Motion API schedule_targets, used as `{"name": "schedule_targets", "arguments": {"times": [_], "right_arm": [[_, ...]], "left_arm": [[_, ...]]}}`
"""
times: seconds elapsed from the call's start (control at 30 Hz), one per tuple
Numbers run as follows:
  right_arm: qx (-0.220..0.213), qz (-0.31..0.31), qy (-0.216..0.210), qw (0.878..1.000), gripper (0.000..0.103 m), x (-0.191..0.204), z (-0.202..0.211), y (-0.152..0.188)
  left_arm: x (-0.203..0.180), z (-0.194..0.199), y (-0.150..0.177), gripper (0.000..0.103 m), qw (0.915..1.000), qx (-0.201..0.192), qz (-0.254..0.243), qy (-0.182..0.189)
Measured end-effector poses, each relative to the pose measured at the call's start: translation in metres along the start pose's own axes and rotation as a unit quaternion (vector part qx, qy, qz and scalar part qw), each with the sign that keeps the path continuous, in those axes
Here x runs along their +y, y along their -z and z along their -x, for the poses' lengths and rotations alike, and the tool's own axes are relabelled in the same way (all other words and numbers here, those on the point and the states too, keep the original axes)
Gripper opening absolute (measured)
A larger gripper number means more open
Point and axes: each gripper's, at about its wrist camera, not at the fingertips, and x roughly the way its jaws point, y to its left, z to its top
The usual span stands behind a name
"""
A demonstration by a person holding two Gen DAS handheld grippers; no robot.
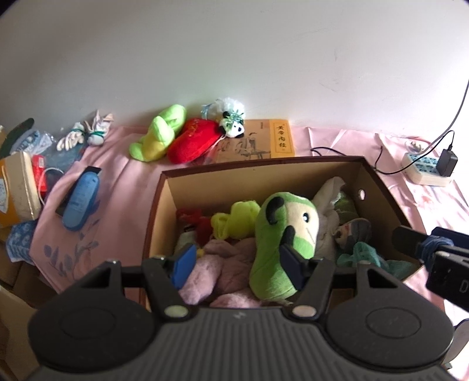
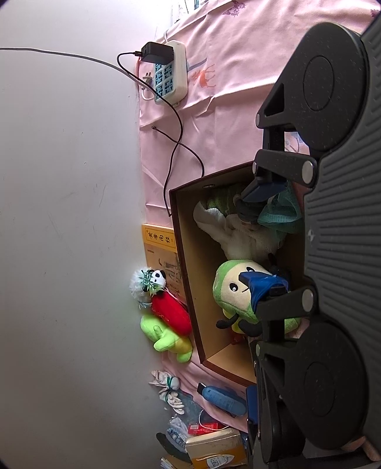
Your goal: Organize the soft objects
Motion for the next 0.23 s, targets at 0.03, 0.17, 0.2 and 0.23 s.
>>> {"name": "schedule_targets", "arguments": {"times": [0.03,0.17,0.2,0.23], "right_arm": [[0.0,0.0,0.0,1.0,0.037,0.0,-0.0003,0.0],[0.0,-0.001,0.001,1.0,0.037,-0.0004,0.0004,0.0],[-0.001,-0.002,0.001,1.0,0.037,-0.0009,0.0002,-0.0002],[-0.002,-0.003,0.0,1.0,0.037,-0.0012,0.0002,-0.0004]], "left_arm": [[0.0002,0.0,-0.0002,0.063,1.0,-0.001,0.002,0.002],[0.0012,0.002,-0.0011,0.058,0.9999,-0.011,0.009,0.004],[0.0014,0.002,-0.0017,0.058,0.9999,-0.012,0.01,0.001],[0.0007,0.0017,-0.0021,0.059,0.9999,-0.012,0.009,-0.003]]}}
